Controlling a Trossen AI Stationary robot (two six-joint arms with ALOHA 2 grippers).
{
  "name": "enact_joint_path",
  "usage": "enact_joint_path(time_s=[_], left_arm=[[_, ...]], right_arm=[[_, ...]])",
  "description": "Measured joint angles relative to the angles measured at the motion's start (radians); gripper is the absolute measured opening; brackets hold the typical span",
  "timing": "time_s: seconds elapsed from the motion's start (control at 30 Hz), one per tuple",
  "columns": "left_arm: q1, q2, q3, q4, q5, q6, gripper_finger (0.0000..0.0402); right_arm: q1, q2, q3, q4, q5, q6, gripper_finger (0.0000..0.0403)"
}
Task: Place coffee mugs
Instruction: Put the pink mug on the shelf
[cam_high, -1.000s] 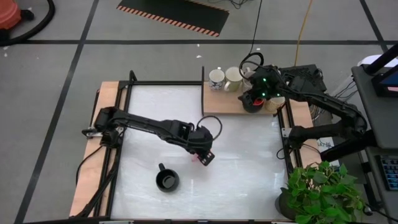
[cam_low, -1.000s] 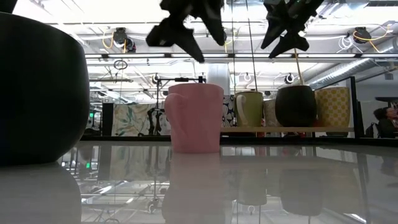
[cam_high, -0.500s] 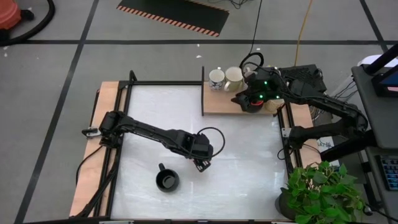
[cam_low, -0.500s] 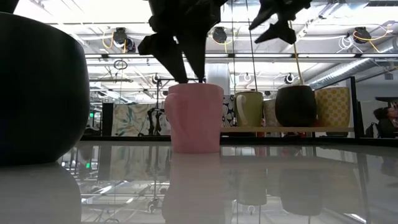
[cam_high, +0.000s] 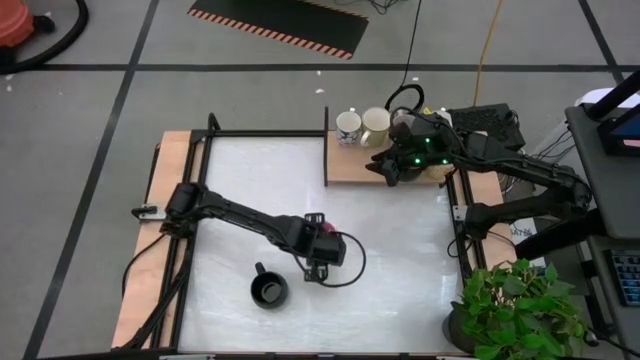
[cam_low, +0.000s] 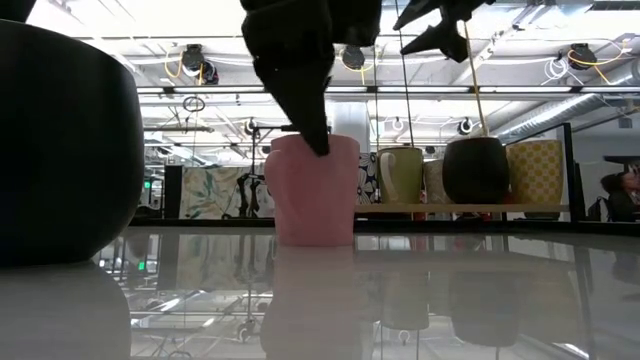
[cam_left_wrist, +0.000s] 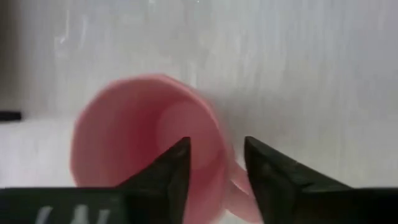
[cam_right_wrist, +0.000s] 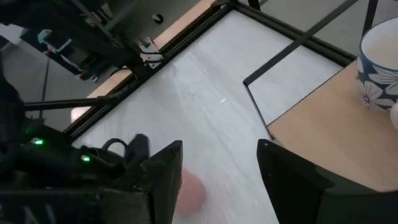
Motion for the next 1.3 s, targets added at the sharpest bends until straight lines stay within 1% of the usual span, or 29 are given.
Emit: enact_joint_path(time_s=[0.13, 0.23, 0.3, 0.4, 0.5, 0.57, 0.7, 0.8, 0.93, 1.07, 1.2, 1.3], left_arm=[[0.015, 0.014, 0.002, 0.069, 0.007, 0.077, 0.0084], [0.029, 0.016, 0.001, 0.083, 0.012, 0.081, 0.0039], [0.045, 0.016, 0.007, 0.121, 0.018, 0.081, 0.0017], [0.076, 0.005, 0.054, 0.100, 0.018, 0.068, 0.0014], [0.108, 0.002, 0.151, 0.080, 0.016, 0.084, 0.0014], [0.133, 0.001, 0.207, 0.045, 0.011, 0.106, 0.0014], [0.196, 0.000, 0.297, 0.065, 0.009, 0.112, 0.0014], [0.249, -0.001, 0.346, 0.062, 0.007, 0.119, 0.0014], [0.326, -0.001, 0.355, 0.098, 0.036, 0.155, 0.0014], [0.394, 0.000, 0.355, 0.148, 0.071, 0.200, 0.0014], [0.435, 0.000, 0.355, 0.232, 0.078, 0.232, 0.0014], [0.450, 0.000, 0.355, 0.288, 0.080, 0.267, 0.0014]], right_arm=[[0.000, 0.000, 0.000, 0.029, 0.002, 0.013, 0.0201], [0.000, 0.000, 0.000, 0.079, 0.003, 0.018, 0.0201], [0.001, -0.003, 0.000, 0.100, 0.000, 0.019, 0.0201], [0.005, -0.029, 0.000, 0.091, -0.001, 0.004, 0.0201], [0.005, -0.090, 0.000, 0.070, 0.004, -0.005, 0.0201], [0.004, -0.142, 0.000, 0.079, 0.041, -0.005, 0.0201], [0.004, -0.237, 0.000, 0.085, 0.126, -0.005, 0.0201], [0.004, -0.291, 0.000, 0.065, 0.159, -0.018, 0.0201], [0.004, -0.331, 0.000, 0.003, 0.183, -0.026, 0.0201], [0.004, -0.345, 0.000, -0.070, 0.183, -0.011, 0.0201], [0.004, -0.346, 0.000, -0.115, 0.182, 0.003, 0.0201], [0.004, -0.345, 0.000, -0.116, 0.183, 0.002, 0.0201]])
